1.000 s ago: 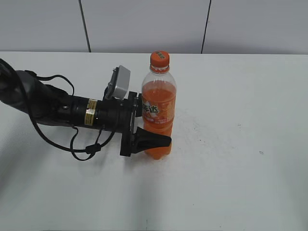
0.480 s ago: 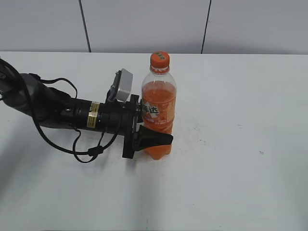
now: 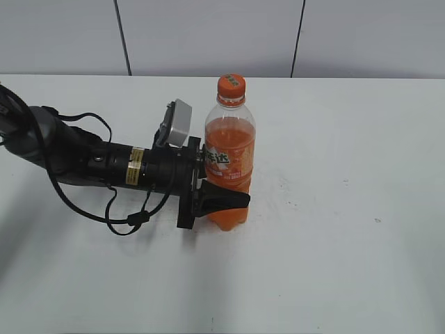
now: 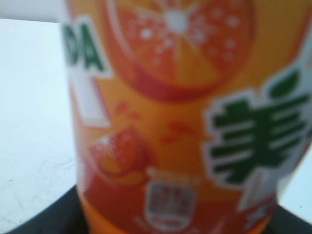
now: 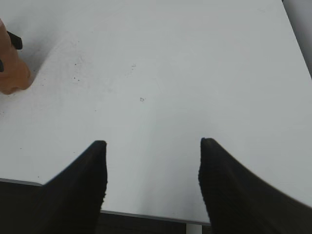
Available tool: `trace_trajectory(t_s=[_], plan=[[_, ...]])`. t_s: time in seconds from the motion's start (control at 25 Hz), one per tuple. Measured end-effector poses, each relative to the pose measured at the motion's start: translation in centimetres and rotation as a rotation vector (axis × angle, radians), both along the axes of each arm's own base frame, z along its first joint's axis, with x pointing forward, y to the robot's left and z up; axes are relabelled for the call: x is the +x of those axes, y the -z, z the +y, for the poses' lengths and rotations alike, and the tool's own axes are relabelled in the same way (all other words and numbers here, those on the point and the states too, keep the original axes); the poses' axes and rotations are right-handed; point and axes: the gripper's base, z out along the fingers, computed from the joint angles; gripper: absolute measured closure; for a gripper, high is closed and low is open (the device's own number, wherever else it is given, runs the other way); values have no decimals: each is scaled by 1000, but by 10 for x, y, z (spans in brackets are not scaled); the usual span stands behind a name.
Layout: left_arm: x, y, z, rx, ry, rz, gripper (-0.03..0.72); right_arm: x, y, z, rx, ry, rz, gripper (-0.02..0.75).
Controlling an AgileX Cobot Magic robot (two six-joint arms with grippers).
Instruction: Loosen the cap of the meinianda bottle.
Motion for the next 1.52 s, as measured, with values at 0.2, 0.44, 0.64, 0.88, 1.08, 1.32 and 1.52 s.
trace_trajectory(t_s=[0.2,0.44,0.64,0.88,1.08,1.32,1.52], plan=[[0,0,0,0,0,0,284,0,0,0,0,0,0,286],[0,0,0,0,0,0,284,0,0,0,0,0,0,286],[0,0,0,0,0,0,285,0,0,0,9,2,0,286],[0,0,0,0,0,1,285,1,-4,0,146,69,-26,286],[0,0,0,0,-1,1,285,-4,-20,1,164,74,-32,286],[0,0,0,0,-1,1,285,34,-52,-2,145,92,211,286],[0,0,0,0,-1,1,286,92,-83,-6,146,100,378,286]])
